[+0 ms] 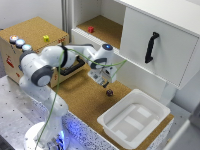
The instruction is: Go towards the yellow block and grasp it
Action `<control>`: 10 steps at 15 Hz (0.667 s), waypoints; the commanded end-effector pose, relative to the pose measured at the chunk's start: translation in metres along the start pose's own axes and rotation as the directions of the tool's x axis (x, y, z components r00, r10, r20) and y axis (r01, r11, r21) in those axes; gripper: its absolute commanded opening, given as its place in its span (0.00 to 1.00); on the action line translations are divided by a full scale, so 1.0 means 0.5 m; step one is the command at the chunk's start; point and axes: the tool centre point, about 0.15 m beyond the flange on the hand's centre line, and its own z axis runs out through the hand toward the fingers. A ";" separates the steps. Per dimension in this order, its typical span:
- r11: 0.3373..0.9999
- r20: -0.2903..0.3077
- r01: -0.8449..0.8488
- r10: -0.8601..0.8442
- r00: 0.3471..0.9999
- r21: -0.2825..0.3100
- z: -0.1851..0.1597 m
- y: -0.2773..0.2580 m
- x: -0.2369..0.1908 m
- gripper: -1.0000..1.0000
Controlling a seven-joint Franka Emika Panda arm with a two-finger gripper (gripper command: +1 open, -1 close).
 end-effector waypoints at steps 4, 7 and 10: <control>0.982 -0.156 0.175 -0.184 0.971 -0.069 -0.117 -0.377 -0.019 1.00; 0.966 -0.126 0.253 -0.259 0.958 -0.055 -0.107 -0.478 0.003 1.00; 0.935 -0.108 0.353 -0.352 0.930 -0.001 -0.102 -0.589 0.025 1.00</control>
